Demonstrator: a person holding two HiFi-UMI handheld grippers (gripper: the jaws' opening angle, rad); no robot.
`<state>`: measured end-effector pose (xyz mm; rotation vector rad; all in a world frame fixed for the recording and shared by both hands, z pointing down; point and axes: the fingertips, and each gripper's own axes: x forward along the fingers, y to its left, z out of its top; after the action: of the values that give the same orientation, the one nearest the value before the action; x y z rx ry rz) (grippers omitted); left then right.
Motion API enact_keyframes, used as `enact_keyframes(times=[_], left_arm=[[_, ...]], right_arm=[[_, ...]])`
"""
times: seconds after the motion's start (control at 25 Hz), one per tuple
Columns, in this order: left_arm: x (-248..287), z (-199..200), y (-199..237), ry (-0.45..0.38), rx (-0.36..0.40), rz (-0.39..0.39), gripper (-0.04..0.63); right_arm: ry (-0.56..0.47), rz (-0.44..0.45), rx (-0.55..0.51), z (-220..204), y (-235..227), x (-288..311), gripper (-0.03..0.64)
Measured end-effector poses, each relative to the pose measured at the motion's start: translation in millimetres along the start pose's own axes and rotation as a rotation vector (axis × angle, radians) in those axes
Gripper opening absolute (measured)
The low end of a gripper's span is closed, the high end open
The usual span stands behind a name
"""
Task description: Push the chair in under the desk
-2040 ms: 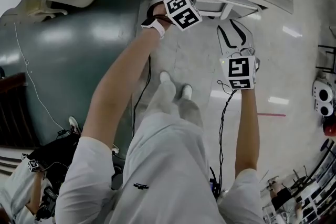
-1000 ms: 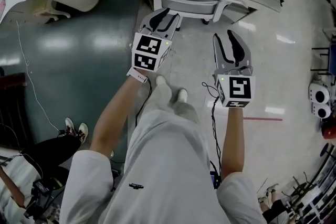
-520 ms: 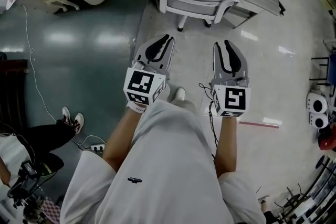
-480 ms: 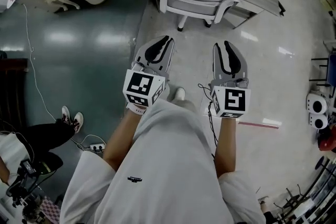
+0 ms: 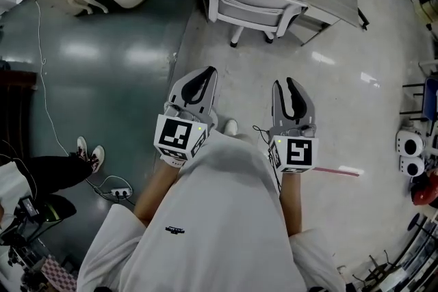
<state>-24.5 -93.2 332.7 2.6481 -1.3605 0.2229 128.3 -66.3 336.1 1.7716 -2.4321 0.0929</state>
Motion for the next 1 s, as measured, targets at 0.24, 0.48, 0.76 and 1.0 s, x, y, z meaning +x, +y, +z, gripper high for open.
enact_keyframes(times=[0.24,0.48,0.76,1.0], left_arm=[[-12.4,-5.9,-11.4,0.034,0.065,-0.013,0.008],[-20.5,-4.4,-12.2,0.05,0.045,-0.004,0.008],[-25.3,4.1,-13.0,0.025,0.025,-0.012,0.008],[-32.2,4.1,-15.4,0.015,0.012,-0.01,0.008]], right_arm=[[-0.018,-0.003,0.0,-4.9,6.2,-16.6,0.014],[0.026,0.011,-0.016,-2.2,12.2,-11.8,0.014],[0.008,0.036,-0.008,6.7,23.6,-9.4,0.014],[0.01,0.046,-0.006,4.8,32.8,-12.7,0.014]])
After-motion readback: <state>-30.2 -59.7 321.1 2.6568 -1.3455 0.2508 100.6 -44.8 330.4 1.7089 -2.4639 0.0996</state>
